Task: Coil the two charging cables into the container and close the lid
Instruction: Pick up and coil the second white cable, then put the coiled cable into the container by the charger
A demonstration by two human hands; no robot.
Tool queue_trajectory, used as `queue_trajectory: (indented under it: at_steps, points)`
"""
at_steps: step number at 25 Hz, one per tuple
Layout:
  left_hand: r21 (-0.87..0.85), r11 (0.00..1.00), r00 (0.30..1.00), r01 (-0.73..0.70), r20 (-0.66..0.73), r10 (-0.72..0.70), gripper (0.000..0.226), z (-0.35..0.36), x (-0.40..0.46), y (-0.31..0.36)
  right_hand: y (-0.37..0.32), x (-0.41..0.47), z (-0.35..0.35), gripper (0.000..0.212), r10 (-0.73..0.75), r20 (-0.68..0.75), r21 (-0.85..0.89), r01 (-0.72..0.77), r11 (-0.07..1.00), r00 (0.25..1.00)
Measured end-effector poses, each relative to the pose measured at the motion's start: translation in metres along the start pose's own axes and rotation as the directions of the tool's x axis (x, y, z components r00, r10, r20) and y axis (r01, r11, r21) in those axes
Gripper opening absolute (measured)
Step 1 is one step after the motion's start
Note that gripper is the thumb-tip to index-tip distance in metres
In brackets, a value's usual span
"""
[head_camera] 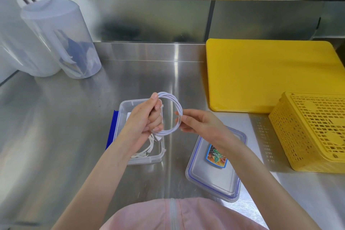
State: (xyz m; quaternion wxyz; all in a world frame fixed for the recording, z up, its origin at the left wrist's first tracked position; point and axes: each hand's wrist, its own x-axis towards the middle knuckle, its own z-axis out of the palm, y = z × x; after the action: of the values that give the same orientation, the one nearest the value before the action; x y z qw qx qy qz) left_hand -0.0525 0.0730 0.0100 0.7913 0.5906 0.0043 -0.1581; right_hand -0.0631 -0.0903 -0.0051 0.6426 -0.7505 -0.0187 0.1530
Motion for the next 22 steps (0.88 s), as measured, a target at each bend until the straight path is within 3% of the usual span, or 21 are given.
queue_trajectory:
  at_steps: [7,9,12,17,22]
  points:
    - [0.047,0.998,0.997,0.04,-0.068,-0.036,0.038,-0.014,0.0,-0.013,0.009,0.004,-0.004,0.024,-0.055,-0.112,-0.125,0.041,0.991,0.992]
    - [0.173,0.984,0.991,0.044,-0.135,-0.02,0.035,-0.021,-0.002,-0.017,0.01,0.005,-0.003,0.021,-0.052,-0.131,-0.148,0.033,0.988,0.99]
    - [0.479,0.877,0.97,0.047,-0.23,0.074,0.023,-0.036,-0.006,-0.02,0.015,0.008,0.004,0.016,-0.041,-0.134,-0.189,0.016,0.982,0.99]
    - [0.719,0.686,0.932,0.113,-0.316,0.178,0.01,-0.071,-0.011,-0.024,0.023,0.026,0.031,0.018,-0.049,-0.069,-0.273,0.028,0.962,0.996]
    - [0.83,0.534,0.919,0.164,-0.326,0.224,0.002,-0.095,-0.011,-0.025,0.021,0.049,0.055,0.029,-0.06,0.002,-0.535,0.052,0.843,0.998]
